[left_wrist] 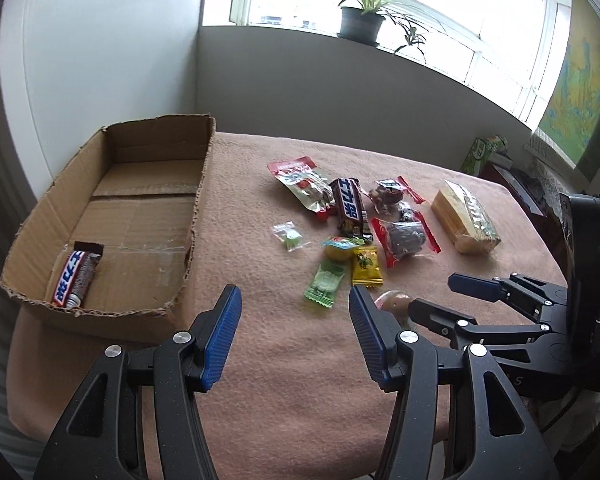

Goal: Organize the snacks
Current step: 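Close the left gripper on the green candy packet while the right grasps the lollipop, then drop the green packet and lollipop into the box with both grippers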

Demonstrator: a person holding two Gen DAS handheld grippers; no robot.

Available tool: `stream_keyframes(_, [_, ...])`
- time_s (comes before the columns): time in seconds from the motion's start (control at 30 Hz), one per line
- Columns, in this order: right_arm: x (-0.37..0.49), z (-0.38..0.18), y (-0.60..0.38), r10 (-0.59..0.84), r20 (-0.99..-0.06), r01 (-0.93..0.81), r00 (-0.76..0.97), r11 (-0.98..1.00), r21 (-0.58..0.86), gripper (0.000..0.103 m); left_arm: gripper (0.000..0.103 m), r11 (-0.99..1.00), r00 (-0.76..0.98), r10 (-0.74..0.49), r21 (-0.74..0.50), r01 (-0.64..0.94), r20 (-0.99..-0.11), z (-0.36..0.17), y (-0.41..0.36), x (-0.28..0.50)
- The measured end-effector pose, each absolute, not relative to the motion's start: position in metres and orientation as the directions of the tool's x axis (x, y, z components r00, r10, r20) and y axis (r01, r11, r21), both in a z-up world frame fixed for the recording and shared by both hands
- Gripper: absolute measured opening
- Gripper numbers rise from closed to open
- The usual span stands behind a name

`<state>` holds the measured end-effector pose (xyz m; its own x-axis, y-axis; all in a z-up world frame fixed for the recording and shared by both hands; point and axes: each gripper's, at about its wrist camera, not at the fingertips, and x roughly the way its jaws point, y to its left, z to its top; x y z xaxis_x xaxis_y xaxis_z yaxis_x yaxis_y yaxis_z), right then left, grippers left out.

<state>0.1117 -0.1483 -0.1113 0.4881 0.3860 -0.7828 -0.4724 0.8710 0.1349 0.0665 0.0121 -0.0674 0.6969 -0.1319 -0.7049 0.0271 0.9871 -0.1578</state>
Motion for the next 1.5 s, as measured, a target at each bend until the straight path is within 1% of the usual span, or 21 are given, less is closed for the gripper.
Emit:
stream_keyframes(0.07, [0.112,-0.114,-0.146,0.387,-0.784,-0.482,0.485,0.867,0.129,0.063,0.055,0.988,0.688,-0.136,-0.153,0.037,-0.713,-0.071,0.008,0.070])
stream_keyframes(0.2, [0.115,-0.119,-0.143,0.390,-0.790,-0.496,0.473,0.859,0.127,0.055,0.055,0.988,0.669,-0.141,-0.147,0.048,-0.730,-0.079,0.003,0.081])
stream_keyframes(0.4, [0.117,-0.122,-0.138,0.392,-0.789,-0.520,0.473,0.847,0.110,0.055,0.049,0.988,0.639,-0.154,-0.135,0.079,-0.754,-0.091,-0.006,0.096])
stream_keyframes(0.53, [0.117,-0.123,-0.135,0.388,-0.788,-0.535,0.478,0.840,0.089,0.055,0.043,0.986,0.613,-0.164,-0.137,0.090,-0.773,-0.101,-0.008,0.107])
stream_keyframes(0.73, [0.117,-0.123,-0.134,0.391,-0.786,-0.548,0.480,0.833,0.080,0.051,0.042,0.985,0.591,-0.172,-0.141,0.099,-0.788,-0.111,-0.009,0.116])
stream_keyframes(0.87, [0.118,-0.123,-0.132,0.398,-0.786,-0.555,0.473,0.827,0.085,0.044,0.041,0.986,0.586,-0.168,-0.126,0.113,-0.793,-0.115,-0.011,0.122])
stream_keyframes(0.9, [0.118,-0.123,-0.130,0.399,-0.786,-0.558,0.472,0.826,0.085,0.041,0.039,0.986,0.586,-0.167,-0.122,0.116,-0.793,-0.116,-0.012,0.122])
stream_keyframes(0.93, [0.118,-0.123,-0.129,0.400,-0.787,-0.560,0.470,0.824,0.085,0.040,0.035,0.986,0.586,-0.166,-0.118,0.120,-0.793,-0.116,-0.013,0.123])
stream_keyframes(1.0, [0.117,-0.122,-0.126,0.403,-0.788,-0.564,0.466,0.821,0.086,0.033,0.030,0.986,0.587,-0.164,-0.113,0.122,-0.793,-0.117,-0.014,0.124])
stream_keyframes(1.03, [0.116,-0.122,-0.125,0.401,-0.788,-0.563,0.467,0.822,0.084,0.033,0.026,0.986,0.588,-0.162,-0.111,0.122,-0.793,-0.117,-0.014,0.124])
stream_keyframes(1.1, [0.115,-0.122,-0.125,0.398,-0.788,-0.561,0.470,0.824,0.081,0.032,0.022,0.987,0.590,-0.157,-0.104,0.123,-0.792,-0.118,-0.017,0.125])
stream_keyframes(1.23, [0.115,-0.121,-0.128,0.403,-0.788,-0.552,0.465,0.828,0.098,0.031,0.022,0.987,0.595,-0.153,-0.099,0.123,-0.789,-0.117,-0.018,0.122])
stream_keyframes(1.5, [0.113,-0.115,-0.145,0.403,-0.779,-0.506,0.481,0.853,0.128,0.031,0.021,0.985,0.596,-0.173,-0.141,0.101,-0.784,-0.115,-0.008,0.113])
